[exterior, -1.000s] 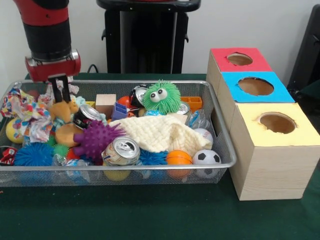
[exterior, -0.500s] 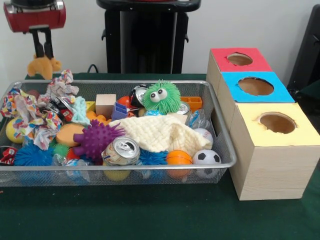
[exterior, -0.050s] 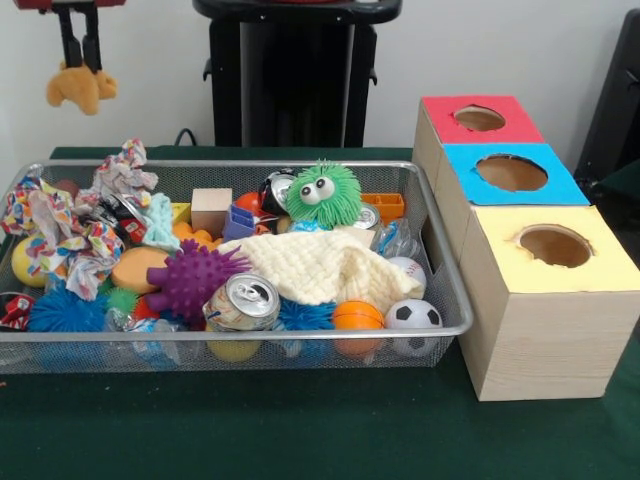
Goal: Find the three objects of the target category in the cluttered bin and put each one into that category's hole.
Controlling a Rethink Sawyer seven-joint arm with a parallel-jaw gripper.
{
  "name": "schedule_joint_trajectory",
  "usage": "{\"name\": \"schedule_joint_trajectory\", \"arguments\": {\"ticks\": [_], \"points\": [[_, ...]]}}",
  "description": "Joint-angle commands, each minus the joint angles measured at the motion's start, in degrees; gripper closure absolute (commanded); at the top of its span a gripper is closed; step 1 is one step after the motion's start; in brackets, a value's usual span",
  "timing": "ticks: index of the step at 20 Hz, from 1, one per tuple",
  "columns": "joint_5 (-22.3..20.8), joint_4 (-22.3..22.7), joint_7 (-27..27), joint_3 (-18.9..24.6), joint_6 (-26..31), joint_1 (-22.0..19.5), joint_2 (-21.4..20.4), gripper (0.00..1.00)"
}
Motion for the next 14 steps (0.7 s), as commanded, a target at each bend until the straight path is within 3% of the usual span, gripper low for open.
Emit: {"name": "schedule_joint_trajectory", "arguments": {"ticks": [1, 14], "points": [[2.3, 10.3, 8.9, -0.9, -3.3, 0.7, -0.2, 1.00], [6.3, 20.5, 16.8, -6.5, -13.9, 3.4, -3.0, 1.00]]}}
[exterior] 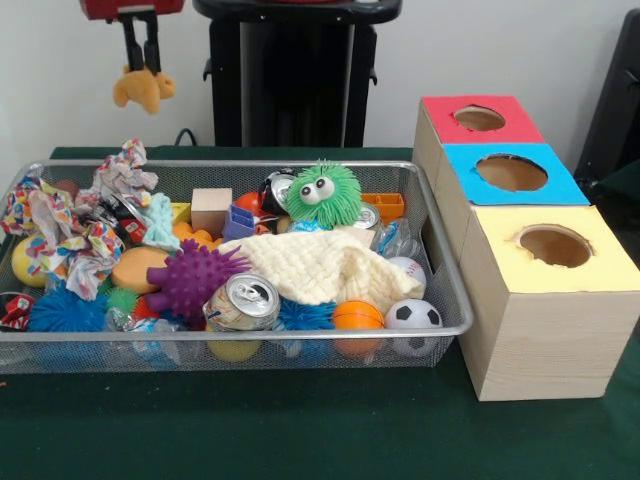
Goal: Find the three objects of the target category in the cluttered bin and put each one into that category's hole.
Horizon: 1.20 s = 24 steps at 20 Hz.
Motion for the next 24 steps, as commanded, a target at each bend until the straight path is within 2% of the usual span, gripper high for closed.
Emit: {"name": "schedule_joint_trajectory", "arguments": {"ticks": [1, 15, 21, 24], "points": [[3.2, 9.6, 17.3, -3.8, -6.1, 2.5, -1.5, 1.00], [9.1, 16.2, 20.4, -12.1, -9.9, 8.6, -5.3, 1.00], [11.0, 16.4, 23.0, -15.5, -9.1, 13.5, -6.2, 1.00], [13.1, 18.4, 24.1, -15.9, -10.5, 15.4, -6.1, 1.00]]}}
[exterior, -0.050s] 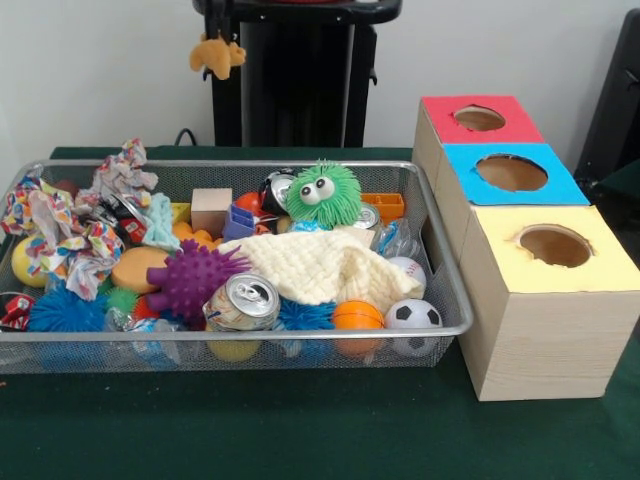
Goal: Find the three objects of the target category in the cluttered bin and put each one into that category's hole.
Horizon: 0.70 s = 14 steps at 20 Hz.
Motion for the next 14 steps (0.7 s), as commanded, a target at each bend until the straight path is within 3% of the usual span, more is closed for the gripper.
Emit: {"name": "schedule_joint_trajectory", "arguments": {"ticks": [1, 9, 14], "points": [[5.8, 5.4, 21.8, -2.7, -4.3, 4.3, -0.3, 1.00], [9.2, 6.6, 28.8, -5.6, -6.0, 12.8, 0.0, 1.00], [10.7, 3.9, 31.9, -6.8, -2.5, 17.0, 0.5, 1.00]]}}
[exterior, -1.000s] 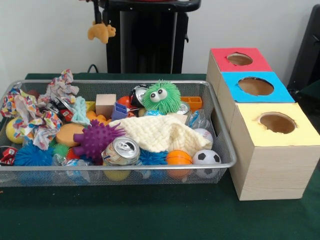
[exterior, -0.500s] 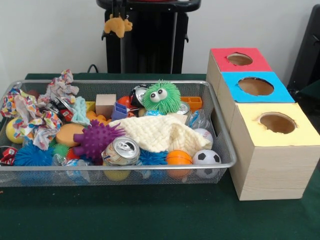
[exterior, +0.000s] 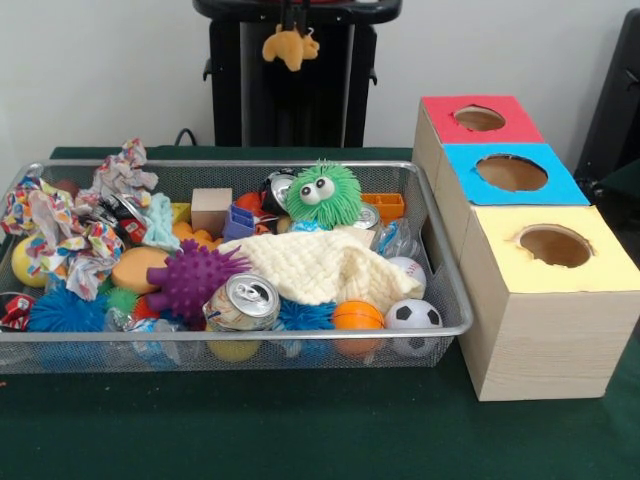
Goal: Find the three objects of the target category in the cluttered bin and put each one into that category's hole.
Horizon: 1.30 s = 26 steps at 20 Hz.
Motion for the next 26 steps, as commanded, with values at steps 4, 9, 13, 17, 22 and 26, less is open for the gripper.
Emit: {"name": "schedule_joint_trajectory", "arguments": {"ticks": [4, 9, 13, 17, 22, 26], "points": [[6.3, -1.3, 22.9, -1.1, 0.4, 6.0, 2.9, 1.00], [8.5, -3.1, 25.1, -0.4, 1.4, 7.7, 4.6, 1.00], [9.8, -3.5, 26.5, -0.3, 1.8, 8.7, 5.1, 1.00], [10.5, -4.7, 28.4, -0.7, 2.9, 10.4, 5.6, 1.00], [12.4, -5.3, 30.3, -0.3, 2.3, 11.9, 6.9, 1.00], [13.5, -6.2, 33.5, -1.5, 4.0, 14.9, 6.6, 1.00]]}}
